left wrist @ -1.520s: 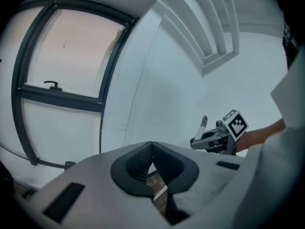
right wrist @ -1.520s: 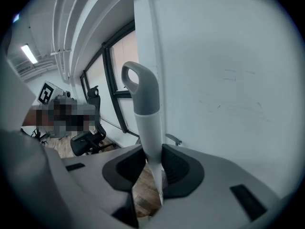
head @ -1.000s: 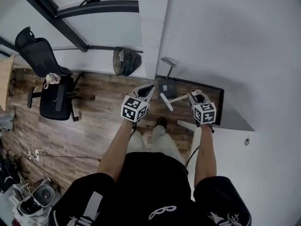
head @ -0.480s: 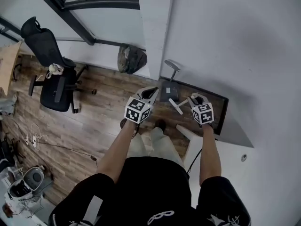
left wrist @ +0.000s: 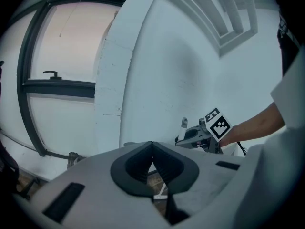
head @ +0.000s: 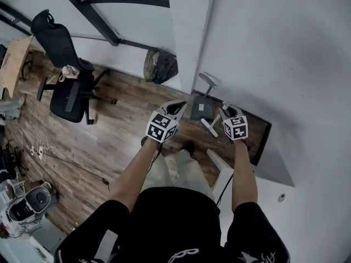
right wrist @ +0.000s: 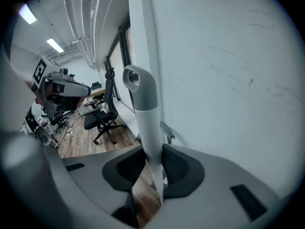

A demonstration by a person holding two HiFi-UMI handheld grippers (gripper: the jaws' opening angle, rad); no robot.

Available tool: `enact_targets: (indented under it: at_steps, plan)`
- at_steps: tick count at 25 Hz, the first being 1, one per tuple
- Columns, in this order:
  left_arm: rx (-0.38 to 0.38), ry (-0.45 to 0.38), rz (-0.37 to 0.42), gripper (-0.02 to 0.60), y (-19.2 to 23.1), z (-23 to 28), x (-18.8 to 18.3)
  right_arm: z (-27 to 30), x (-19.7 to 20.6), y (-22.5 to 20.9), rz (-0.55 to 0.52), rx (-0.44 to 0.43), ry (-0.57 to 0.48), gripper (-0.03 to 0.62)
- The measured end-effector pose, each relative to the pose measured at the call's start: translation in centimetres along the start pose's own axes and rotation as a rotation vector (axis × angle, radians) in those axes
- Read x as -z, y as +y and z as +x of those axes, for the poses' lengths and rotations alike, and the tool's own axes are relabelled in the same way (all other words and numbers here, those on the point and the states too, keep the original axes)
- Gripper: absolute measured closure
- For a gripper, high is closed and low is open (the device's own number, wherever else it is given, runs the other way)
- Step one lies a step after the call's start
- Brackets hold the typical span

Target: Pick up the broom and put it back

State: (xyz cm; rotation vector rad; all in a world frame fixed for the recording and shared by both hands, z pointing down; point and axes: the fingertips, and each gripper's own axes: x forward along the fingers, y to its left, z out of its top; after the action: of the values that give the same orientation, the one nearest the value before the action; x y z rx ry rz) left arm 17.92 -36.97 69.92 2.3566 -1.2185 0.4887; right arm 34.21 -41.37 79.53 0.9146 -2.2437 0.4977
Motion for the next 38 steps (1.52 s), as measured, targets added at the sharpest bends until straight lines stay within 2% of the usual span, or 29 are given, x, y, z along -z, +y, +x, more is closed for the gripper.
enact_targets:
  at_steps: [16,27,38]
  plan:
    - [-0.004,-0.046,-0.050,0.560,1.2,5.0,-4.3,3.1,-2.4,-7.2,0.120,0.099,0.019,0.477]
    - [0.013,-0.042,-0.028,0.560,0.4,7.8,-6.7,4.7,-3.2,-12.0,0.182,0.147,0.049,0.479]
    - [0.010,-0.026,-0.019,0.560,0.2,9.0,-7.5,5.5,-2.7,-16.5,0.292,0.209,0.068,0.477]
